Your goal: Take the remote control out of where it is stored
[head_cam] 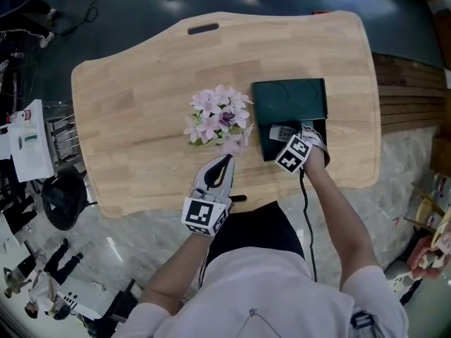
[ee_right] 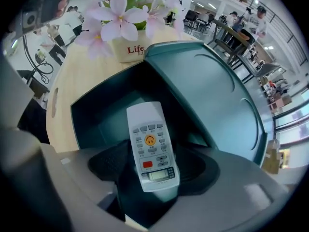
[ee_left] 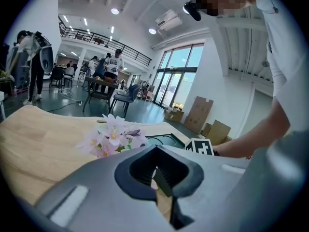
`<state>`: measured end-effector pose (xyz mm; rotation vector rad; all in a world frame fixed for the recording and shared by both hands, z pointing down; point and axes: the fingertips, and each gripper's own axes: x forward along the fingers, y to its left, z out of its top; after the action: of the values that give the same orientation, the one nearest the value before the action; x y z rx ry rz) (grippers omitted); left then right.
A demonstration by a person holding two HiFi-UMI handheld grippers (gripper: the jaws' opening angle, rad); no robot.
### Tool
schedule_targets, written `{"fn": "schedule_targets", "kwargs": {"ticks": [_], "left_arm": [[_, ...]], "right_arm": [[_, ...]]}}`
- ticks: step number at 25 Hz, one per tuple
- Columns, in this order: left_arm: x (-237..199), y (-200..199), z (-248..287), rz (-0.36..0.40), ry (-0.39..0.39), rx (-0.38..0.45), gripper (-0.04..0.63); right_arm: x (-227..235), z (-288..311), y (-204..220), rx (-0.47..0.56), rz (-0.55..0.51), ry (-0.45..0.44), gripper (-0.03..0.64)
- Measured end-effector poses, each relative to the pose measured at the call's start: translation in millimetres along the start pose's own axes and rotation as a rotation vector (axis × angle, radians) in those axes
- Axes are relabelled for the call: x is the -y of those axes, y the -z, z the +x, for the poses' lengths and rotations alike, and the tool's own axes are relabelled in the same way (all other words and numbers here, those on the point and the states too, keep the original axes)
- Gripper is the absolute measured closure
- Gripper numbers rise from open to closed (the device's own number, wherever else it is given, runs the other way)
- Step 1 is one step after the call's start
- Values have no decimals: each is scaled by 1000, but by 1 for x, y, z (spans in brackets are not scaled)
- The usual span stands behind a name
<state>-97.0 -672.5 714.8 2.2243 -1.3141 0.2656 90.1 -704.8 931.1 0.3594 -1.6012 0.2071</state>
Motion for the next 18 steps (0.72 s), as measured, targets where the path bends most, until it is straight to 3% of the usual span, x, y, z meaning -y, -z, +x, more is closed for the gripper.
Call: {"fn": "schedule_targets", "kwargs": {"ticks": [4, 12, 18], "left_arm": [[-1, 2, 1, -5, 2, -2, 594], [-1, 1, -4, -7, -3, 2, 594], [2, -8, -11, 8, -7, 14, 594]], "right_arm": [[-6, 2, -2, -23, -34, -79, 324], [-12, -5, 2, -41, -47, -106, 339], [-12, -52, -5, 53, 21, -79, 341]]}}
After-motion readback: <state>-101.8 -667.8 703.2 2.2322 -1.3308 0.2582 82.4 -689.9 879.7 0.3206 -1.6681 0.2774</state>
